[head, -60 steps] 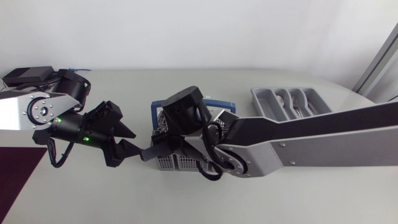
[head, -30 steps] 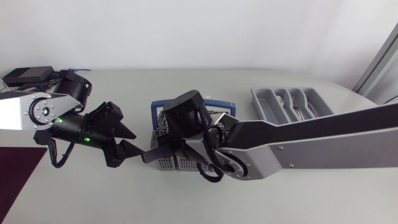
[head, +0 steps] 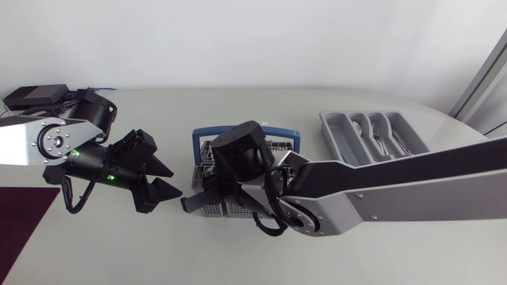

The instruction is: Unload the cutlery basket into the drawer organizer.

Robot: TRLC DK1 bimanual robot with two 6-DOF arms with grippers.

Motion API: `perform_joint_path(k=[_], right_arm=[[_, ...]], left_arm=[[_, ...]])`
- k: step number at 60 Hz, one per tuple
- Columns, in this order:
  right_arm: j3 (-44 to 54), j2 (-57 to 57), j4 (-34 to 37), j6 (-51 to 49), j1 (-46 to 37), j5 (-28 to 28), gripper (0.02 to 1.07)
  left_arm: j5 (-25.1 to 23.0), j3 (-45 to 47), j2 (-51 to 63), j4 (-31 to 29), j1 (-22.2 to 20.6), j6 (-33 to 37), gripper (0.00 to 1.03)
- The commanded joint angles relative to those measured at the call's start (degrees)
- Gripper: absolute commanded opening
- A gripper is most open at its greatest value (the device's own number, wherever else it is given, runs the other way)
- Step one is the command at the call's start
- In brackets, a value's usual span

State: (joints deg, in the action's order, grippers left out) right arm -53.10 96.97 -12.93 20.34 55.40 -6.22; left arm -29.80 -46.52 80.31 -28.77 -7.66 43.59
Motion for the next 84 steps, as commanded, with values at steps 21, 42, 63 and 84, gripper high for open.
perform_joint_path(k=[21,42,63,84], right_arm=[[2.30,-3.28,-1.22,-1.09,-0.46,-0.11,0.08],[3.09,-6.88,-1.13,-3.02,0.06,-0.11,0.08],[1.77,-9.25,2.73,-6.19,1.47,0.68,0.08],[0.89,-14.79,5.81,-9.09,3.05,0.51,0.08]], left_arm=[[-0.96,1.26,1.34,0.21,0.10,1.49,0.98],[-1.05,1.43,1.34,0.21,0.19,1.58,0.98],[-1.05,2.23,0.11,0.21,0.19,1.49,0.98],[-1.31,2.75,-2.00,0.12,-0.51,0.70,0.98]])
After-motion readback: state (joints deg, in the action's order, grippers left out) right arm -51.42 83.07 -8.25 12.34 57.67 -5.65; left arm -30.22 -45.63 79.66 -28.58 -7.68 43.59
